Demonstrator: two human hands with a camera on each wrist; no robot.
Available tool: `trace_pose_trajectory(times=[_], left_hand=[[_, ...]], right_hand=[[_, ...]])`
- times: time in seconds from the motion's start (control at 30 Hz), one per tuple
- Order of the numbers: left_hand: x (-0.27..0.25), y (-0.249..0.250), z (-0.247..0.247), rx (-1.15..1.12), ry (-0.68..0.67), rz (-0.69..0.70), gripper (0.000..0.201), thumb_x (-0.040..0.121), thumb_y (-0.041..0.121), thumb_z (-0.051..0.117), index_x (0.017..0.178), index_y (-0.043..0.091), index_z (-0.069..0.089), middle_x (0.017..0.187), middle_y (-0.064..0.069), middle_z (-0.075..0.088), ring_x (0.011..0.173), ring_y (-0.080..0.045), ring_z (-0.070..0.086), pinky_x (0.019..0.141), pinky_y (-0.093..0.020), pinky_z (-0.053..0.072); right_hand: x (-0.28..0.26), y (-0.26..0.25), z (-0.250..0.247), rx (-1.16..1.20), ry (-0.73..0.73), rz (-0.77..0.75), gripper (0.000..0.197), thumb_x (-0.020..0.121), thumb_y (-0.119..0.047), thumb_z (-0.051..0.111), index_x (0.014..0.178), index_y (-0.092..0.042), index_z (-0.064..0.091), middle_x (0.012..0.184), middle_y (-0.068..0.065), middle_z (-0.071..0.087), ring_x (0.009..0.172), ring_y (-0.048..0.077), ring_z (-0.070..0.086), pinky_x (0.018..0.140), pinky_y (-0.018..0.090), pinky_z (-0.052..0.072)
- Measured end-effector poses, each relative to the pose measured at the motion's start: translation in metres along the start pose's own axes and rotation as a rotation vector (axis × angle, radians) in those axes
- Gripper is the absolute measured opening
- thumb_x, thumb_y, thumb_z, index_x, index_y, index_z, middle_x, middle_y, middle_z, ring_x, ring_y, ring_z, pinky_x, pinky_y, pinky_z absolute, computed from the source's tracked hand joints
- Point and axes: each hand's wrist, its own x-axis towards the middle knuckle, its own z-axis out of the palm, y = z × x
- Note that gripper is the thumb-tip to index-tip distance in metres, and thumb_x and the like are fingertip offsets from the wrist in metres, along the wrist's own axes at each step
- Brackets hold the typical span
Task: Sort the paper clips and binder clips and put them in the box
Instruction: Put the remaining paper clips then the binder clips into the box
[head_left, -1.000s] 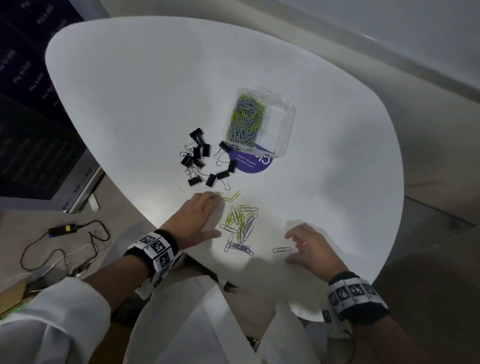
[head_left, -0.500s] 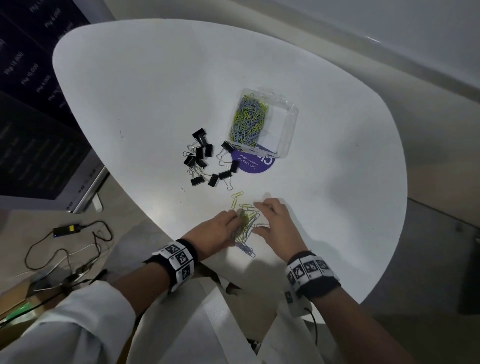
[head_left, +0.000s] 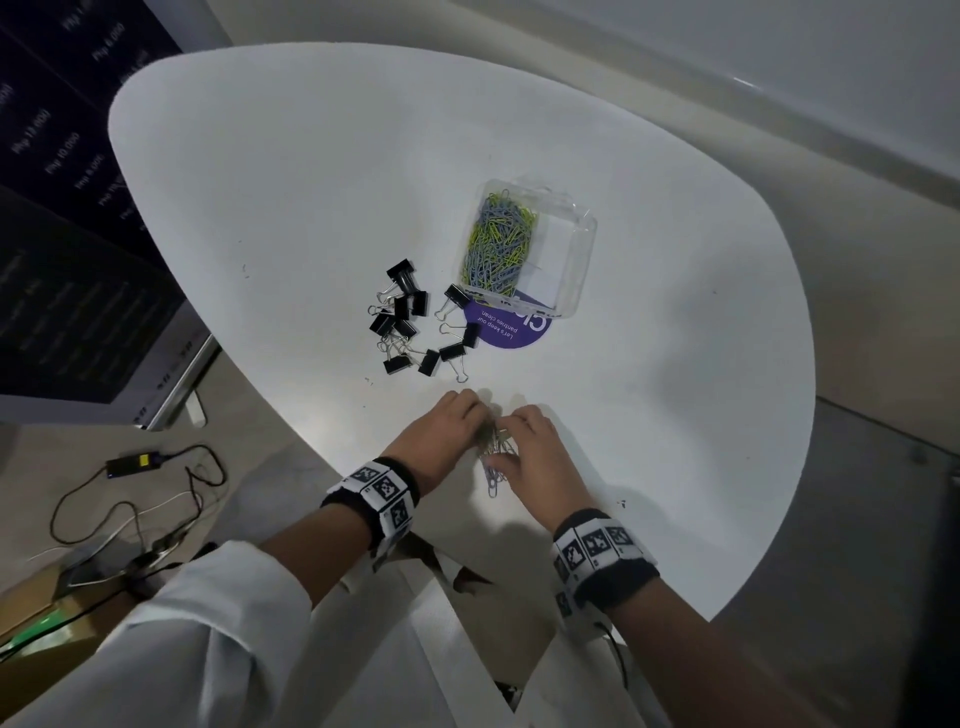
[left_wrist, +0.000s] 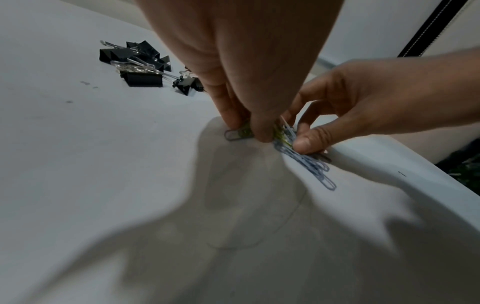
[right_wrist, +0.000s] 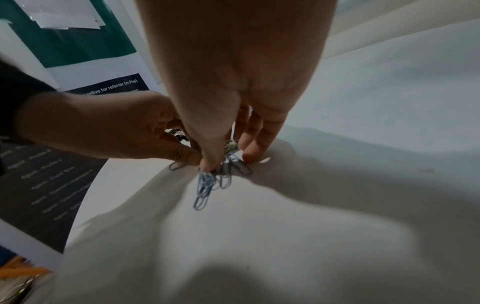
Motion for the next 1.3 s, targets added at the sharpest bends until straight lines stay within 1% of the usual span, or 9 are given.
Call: trace_pose_trajectory(times=[0.13, 0.3, 0.43, 0.6, 0.73, 0.9, 1.0, 1.1, 1.3], left_hand=[[0.005, 0.000, 0.000, -0.094, 0.015, -0.087, 0.035, 0.072, -0.012, 0.067, 0.092, 0.013, 0.055, 0.092, -0.006, 0.052, 0.077, -0.022, 0.050, 0.069, -0.035, 0.049], [0.017, -0.003, -0.005, -0.279, 0.015, -0.307, 0.034, 0.083, -0.006, 0.059, 0.116, 0.002, 0.056, 0.112, -0.018, 0.059, 0.098, -0.032, 0.057, 0.085, -0.028, 0.041], [0.021, -0.007, -0.013, -0.411, 0.054, -0.287, 0.016, 0.086, 0.001, 0.060, 0.100, 0.006, 0.065, 0.096, -0.010, 0.059, 0.084, -0.017, 0.053, 0.078, -0.018, 0.039], [0.020, -0.016, -0.027, -0.772, 0.012, -0.597, 0.007, 0.086, 0.012, 0.064, 0.086, 0.016, 0.070, 0.079, 0.006, 0.065, 0.069, -0.007, 0.059, 0.072, -0.018, 0.047], [0.025, -0.009, -0.042, -1.314, 0.007, -0.841, 0.011, 0.085, -0.004, 0.052, 0.081, 0.000, 0.061, 0.075, -0.010, 0.059, 0.065, -0.018, 0.053, 0.061, -0.023, 0.046], [0.027, -0.002, -0.052, -1.544, -0.069, -0.946, 0.017, 0.082, 0.012, 0.044, 0.068, 0.012, 0.052, 0.063, -0.002, 0.046, 0.053, -0.014, 0.038, 0.053, -0.024, 0.033], [0.028, 0.000, -0.050, -1.358, -0.057, -0.938, 0.022, 0.086, 0.022, 0.051, 0.064, 0.016, 0.050, 0.058, 0.001, 0.042, 0.052, -0.016, 0.036, 0.055, -0.029, 0.031], [0.025, -0.001, -0.045, -0.753, -0.098, -0.645, 0.023, 0.085, 0.036, 0.067, 0.079, 0.018, 0.052, 0.065, 0.008, 0.050, 0.059, -0.011, 0.044, 0.057, -0.027, 0.032], [0.024, 0.004, -0.037, -0.210, -0.211, -0.284, 0.030, 0.079, 0.009, 0.069, 0.107, 0.007, 0.057, 0.110, -0.011, 0.059, 0.093, -0.027, 0.058, 0.074, -0.029, 0.042]], right_hand=[[0.009, 0.000, -0.002, 0.009, 0.030, 0.051, 0.016, 0.087, -0.014, 0.069, 0.101, -0.010, 0.067, 0.103, 0.002, 0.053, 0.101, 0.021, 0.051, 0.087, 0.037, 0.048], [0.015, 0.008, -0.004, -0.068, 0.001, 0.093, 0.009, 0.090, -0.026, 0.065, 0.092, -0.017, 0.065, 0.102, 0.001, 0.055, 0.108, 0.022, 0.044, 0.086, 0.034, 0.045], [0.020, 0.004, -0.012, 0.063, 0.041, 0.112, 0.014, 0.091, -0.015, 0.062, 0.081, -0.024, 0.056, 0.089, -0.001, 0.055, 0.092, 0.020, 0.053, 0.078, 0.029, 0.044], [0.019, 0.006, -0.023, 0.351, 0.109, 0.279, 0.012, 0.088, -0.015, 0.072, 0.088, -0.020, 0.061, 0.091, 0.003, 0.069, 0.082, 0.013, 0.065, 0.074, 0.009, 0.046], [0.019, 0.012, -0.027, 0.624, 0.091, 0.375, 0.013, 0.089, -0.008, 0.070, 0.095, -0.019, 0.067, 0.096, 0.009, 0.072, 0.087, 0.021, 0.068, 0.080, 0.028, 0.057], [0.018, 0.010, -0.032, 1.080, 0.028, 0.529, 0.021, 0.096, 0.006, 0.048, 0.112, 0.004, 0.062, 0.088, 0.011, 0.061, 0.073, 0.017, 0.057, 0.065, 0.024, 0.053], [0.020, 0.003, -0.038, 1.389, 0.073, 0.675, 0.022, 0.093, 0.001, 0.040, 0.094, 0.001, 0.062, 0.075, 0.011, 0.055, 0.065, 0.020, 0.053, 0.064, 0.029, 0.048], [0.021, -0.001, -0.044, 1.396, 0.101, 0.697, 0.020, 0.087, -0.016, 0.047, 0.078, -0.004, 0.059, 0.070, 0.009, 0.053, 0.063, 0.021, 0.050, 0.062, 0.031, 0.045], [0.017, 0.005, -0.041, 0.545, 0.026, 0.413, 0.035, 0.071, -0.033, 0.086, 0.083, -0.014, 0.060, 0.079, -0.003, 0.061, 0.066, 0.006, 0.052, 0.062, 0.013, 0.041]])
